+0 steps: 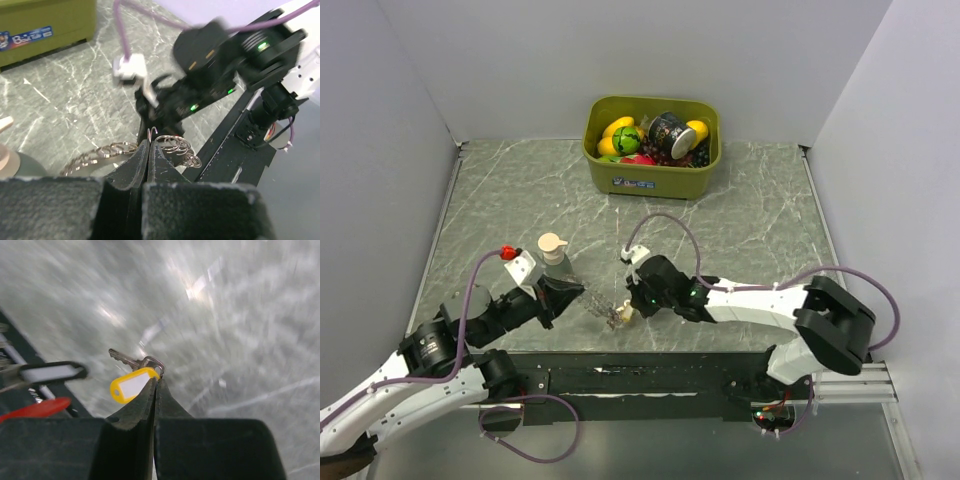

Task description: Put the keys on the keyring

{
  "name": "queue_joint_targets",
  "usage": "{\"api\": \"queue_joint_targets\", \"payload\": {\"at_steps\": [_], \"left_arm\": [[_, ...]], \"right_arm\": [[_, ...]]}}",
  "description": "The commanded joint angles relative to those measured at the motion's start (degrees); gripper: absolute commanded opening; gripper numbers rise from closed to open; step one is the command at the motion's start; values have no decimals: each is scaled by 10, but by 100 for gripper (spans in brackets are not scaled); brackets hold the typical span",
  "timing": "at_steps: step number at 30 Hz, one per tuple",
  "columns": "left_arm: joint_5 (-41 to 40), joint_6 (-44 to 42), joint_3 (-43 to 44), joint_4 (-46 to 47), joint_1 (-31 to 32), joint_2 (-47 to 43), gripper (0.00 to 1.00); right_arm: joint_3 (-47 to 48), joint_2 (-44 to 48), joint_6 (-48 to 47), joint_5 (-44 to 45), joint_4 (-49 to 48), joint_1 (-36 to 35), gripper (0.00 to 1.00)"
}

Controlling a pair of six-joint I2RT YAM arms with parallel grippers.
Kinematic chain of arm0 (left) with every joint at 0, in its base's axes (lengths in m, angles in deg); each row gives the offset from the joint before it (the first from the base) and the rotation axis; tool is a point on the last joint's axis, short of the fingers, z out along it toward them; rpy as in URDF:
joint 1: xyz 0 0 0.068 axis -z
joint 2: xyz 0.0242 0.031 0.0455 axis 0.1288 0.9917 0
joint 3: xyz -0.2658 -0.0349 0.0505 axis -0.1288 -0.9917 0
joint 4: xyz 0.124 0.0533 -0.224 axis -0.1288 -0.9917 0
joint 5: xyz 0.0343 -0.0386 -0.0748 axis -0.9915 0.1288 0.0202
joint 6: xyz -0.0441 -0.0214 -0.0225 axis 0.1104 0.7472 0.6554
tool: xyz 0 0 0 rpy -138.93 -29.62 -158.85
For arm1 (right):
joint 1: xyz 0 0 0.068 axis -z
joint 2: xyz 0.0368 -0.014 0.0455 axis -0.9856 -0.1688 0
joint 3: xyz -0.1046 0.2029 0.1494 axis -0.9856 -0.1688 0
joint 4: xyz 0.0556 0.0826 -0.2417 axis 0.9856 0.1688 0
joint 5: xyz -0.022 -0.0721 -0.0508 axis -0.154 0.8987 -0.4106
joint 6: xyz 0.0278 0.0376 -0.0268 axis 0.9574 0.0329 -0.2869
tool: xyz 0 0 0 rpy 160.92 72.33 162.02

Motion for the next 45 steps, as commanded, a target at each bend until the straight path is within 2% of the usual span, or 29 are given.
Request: {"api": "queue_joint_targets", "payload": {"at_steps": [1,6,9,10,11,14,17,26,31,35,45], "left_arm": [[28,-13,6,69,2,15,1],[28,-14,6,77,2,17,1],[28,-14,6,75,2,14,1],[28,-13,6,74,2,11,1],[28,-12,5,73,2,10,1],[28,-11,2,72,2,5,1],[27,-9,-2,73,2,3,1],[27,-9,-3,75,2,6,1],[26,-9,-5,77,2,10,1],[27,-12,-7,78,2,14,1],[25,-20,-13,77,2,15,1]], "right_arm": [[-16,-44,71,35,0,4,0],[9,-94,97,57,12,4,0],[18,-108,97,60,19,4,6],[16,-106,97,59,18,3,23],[13,-104,97,59,17,3,28],[0,-86,98,56,7,4,38],[-7,-78,98,54,5,4,39],[-20,-67,98,59,-1,4,22],[-43,-49,103,42,-34,5,0],[-44,-37,95,38,-32,4,0],[-55,76,39,39,-24,5,0]]}}
